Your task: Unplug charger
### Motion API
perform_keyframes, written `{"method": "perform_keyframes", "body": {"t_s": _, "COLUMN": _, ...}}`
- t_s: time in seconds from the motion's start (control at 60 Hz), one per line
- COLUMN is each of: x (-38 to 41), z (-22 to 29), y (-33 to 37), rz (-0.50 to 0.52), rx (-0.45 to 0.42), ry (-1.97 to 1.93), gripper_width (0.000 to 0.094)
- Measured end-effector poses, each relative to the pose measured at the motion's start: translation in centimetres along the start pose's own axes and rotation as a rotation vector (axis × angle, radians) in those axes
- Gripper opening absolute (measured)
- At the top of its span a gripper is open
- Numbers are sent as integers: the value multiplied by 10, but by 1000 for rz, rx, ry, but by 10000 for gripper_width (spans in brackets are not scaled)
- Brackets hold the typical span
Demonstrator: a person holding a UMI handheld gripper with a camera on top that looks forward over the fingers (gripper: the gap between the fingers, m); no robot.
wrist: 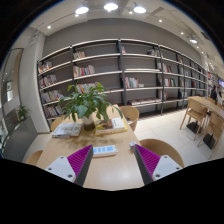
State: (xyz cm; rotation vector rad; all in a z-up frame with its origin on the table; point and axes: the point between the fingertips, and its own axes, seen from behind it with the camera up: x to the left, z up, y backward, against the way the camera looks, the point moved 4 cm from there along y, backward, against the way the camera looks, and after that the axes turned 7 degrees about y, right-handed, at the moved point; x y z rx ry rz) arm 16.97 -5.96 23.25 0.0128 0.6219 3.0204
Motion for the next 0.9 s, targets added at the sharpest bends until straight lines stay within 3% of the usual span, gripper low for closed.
{"method": "perform_keyframes", "body": {"t_s": 0.3, "x": 78, "z": -78, "y": 87, "rz": 51, "rx": 112, "ry": 62, "gripper_width": 826}}
{"method": "perform_keyframes", "body": {"t_s": 0.9, "x": 119, "z": -99, "y": 144, "rz": 100, "rx": 130, "ry": 165, "gripper_width": 849}}
